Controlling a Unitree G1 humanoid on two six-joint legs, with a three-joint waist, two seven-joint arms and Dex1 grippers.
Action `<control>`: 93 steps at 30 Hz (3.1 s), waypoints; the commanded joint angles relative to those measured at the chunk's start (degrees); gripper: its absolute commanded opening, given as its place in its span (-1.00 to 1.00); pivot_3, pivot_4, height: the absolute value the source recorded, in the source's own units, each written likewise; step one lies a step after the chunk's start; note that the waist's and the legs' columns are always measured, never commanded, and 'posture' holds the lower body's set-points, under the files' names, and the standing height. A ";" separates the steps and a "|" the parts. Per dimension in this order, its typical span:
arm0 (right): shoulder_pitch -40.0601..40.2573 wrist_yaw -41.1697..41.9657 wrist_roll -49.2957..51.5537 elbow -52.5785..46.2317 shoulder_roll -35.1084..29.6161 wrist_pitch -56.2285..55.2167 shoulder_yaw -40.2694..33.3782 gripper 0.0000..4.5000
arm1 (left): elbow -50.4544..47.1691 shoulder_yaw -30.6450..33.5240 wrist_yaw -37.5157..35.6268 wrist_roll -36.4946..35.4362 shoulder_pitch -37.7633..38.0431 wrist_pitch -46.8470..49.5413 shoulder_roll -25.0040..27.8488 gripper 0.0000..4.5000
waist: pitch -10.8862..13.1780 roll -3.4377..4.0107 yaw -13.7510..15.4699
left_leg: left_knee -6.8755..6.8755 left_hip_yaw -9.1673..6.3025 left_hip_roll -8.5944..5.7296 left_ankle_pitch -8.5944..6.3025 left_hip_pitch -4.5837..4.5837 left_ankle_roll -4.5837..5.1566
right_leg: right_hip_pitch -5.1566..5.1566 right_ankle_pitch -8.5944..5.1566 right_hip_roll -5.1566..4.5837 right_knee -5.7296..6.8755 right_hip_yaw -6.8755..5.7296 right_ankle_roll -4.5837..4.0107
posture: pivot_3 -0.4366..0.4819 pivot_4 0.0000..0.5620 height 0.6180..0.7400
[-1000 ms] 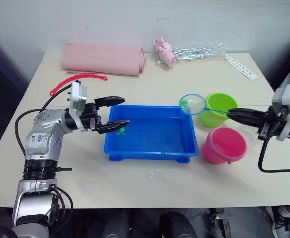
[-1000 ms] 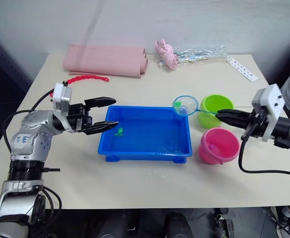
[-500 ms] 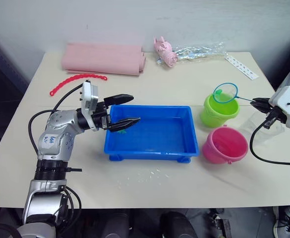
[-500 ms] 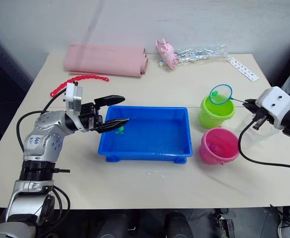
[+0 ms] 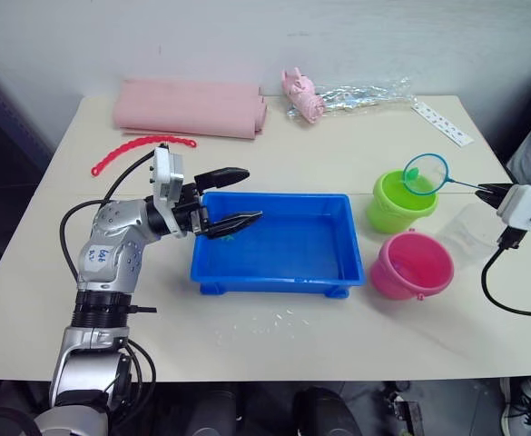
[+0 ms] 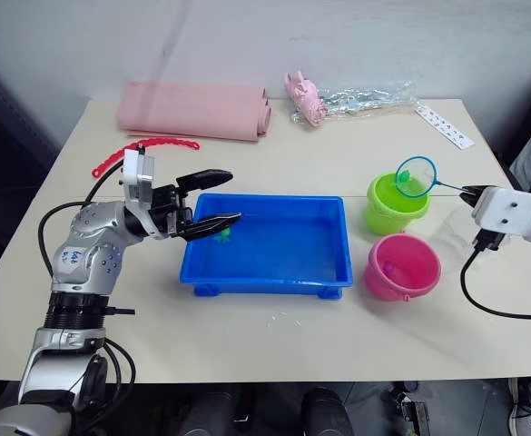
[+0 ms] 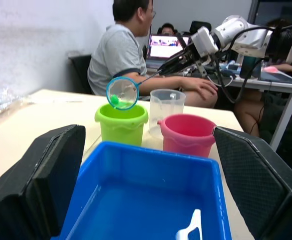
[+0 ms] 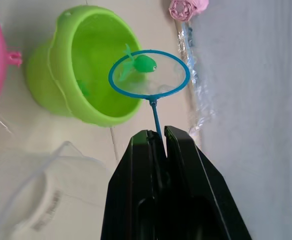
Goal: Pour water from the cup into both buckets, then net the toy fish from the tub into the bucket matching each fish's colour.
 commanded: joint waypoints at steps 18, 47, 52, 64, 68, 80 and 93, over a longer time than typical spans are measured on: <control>11.01 -37.94 -30.91 -12.75 -6.91 -5.04 -1.39 -1.00 | 11.05 -0.02 -0.68 2.12 -4.31 -6.60 -2.47 0.98 | 0.00 0.02 0.11 | -0.02 0.04 -0.01 0.00 0.00 0.00 | -0.04 0.00 0.01 0.07 0.05 0.00 | -0.05 -0.47 1.00; 23.25 -6.64 35.27 -36.23 -2.79 25.88 -1.11 -1.00 | 0.76 4.30 -5.97 -4.15 2.53 3.87 6.69 0.98 | 0.00 0.03 -0.17 | -0.04 0.08 0.11 -0.01 0.01 0.02 | 0.00 0.01 0.17 0.08 0.04 0.01 | -0.05 -0.47 1.00; 14.07 0.41 55.13 -50.15 -1.38 54.40 5.02 -1.00 | 1.79 9.76 -5.26 -4.25 7.40 4.43 13.11 0.98 | 0.00 0.03 -0.39 | 0.15 -0.16 0.11 -0.04 0.03 0.07 | 0.14 0.02 0.06 0.03 0.23 0.00 | -0.05 -0.47 1.00; -8.55 0.94 38.97 -41.52 17.27 76.54 26.64 -1.00 | -4.96 14.75 -1.85 -4.30 20.06 5.49 18.70 0.98 | -0.01 0.01 -0.14 | 0.25 -0.44 -0.03 -0.10 -0.24 0.02 | 0.05 0.03 -0.10 -0.33 0.20 -0.03 | -0.05 -0.47 1.00; -12.09 2.93 34.63 -35.59 23.14 76.97 29.30 -1.00 | -6.59 15.74 -0.84 -4.83 21.39 5.67 18.89 0.98 | -0.01 0.01 -0.29 | 0.24 -0.42 -0.03 -0.10 -0.22 0.01 | 0.00 0.03 -0.08 -0.01 0.20 -0.03 | -0.05 -0.47 1.00; -18.36 -1.29 24.03 -20.41 39.75 72.16 29.34 -1.00 | -7.60 16.79 0.07 -4.71 22.07 5.54 19.41 0.98 | -0.01 0.01 -0.75 | 0.19 -0.39 -0.02 -0.06 -0.18 -0.05 | -0.10 0.03 -0.04 0.18 0.22 -0.03 | -0.05 -0.47 1.00; -7.15 8.56 31.20 -31.95 39.50 63.19 18.53 -1.00 | -8.51 15.07 0.68 -4.82 21.15 5.90 18.18 0.98 | -0.01 0.01 -0.41 | 0.15 -0.39 -0.04 -0.06 -0.18 -0.05 | -0.10 0.03 -0.04 0.17 0.25 -0.03 | -0.05 -0.47 1.00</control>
